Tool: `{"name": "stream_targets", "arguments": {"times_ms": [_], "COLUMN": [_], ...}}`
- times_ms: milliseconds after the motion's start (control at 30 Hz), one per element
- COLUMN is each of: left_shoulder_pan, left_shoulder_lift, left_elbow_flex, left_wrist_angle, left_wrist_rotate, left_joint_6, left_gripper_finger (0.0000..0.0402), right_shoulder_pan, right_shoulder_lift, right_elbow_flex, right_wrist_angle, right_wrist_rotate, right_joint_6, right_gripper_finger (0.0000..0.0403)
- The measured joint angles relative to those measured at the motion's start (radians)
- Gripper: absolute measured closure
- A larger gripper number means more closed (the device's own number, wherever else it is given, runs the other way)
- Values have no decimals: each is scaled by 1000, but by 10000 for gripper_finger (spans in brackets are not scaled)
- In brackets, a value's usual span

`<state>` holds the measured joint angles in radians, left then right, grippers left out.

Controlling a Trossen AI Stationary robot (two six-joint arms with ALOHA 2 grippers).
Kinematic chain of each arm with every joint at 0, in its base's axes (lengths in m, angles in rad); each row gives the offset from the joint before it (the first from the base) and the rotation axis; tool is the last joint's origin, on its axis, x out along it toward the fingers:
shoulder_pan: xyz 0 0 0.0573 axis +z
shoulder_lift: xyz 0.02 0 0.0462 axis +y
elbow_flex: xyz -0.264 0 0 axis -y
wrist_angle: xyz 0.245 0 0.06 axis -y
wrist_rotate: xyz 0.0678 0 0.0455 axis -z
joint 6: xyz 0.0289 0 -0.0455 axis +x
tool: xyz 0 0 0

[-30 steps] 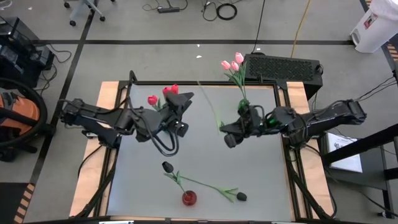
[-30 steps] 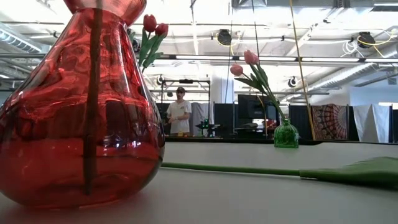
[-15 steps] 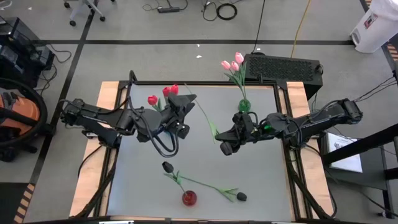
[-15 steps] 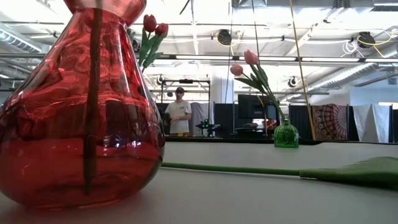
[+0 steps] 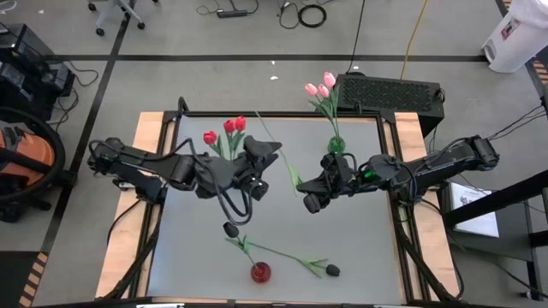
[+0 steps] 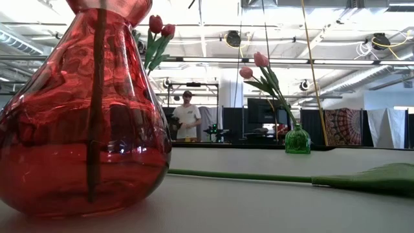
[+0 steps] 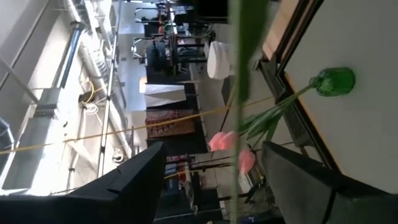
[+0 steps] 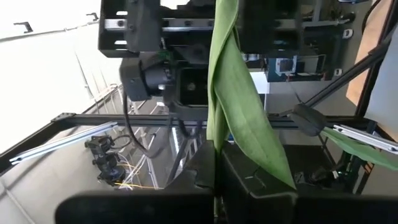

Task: Sort flowers into vase by color
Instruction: Put the top black flower into the red vase

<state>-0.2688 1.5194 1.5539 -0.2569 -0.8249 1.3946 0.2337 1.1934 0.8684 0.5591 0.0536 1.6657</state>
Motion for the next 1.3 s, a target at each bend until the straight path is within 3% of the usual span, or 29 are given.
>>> {"name": "stream_targets", "arguments": {"times_ms": [400,933,1300], "left_shoulder_pan": [-10,-15,-15], "left_shoulder_lift": [77,78,78], "left_elbow_flex": [0,0,0], "left_wrist_angle": [66,118,117], "left_wrist_rotate": [3,18,18], "left_joint_6": [27,25,25], "left_gripper_finger": [133,134,217], "right_shoulder_pan": [0,-1,-1], "right_shoulder_lift": [0,0,0], "right_elbow_flex": [0,0,0], "right_wrist_angle": [6,-11,-11], "right_wrist_rotate": [0,2,3], "right_joint_6": [-2,-9,-9], "right_gripper_finger": [403,403,403]}}
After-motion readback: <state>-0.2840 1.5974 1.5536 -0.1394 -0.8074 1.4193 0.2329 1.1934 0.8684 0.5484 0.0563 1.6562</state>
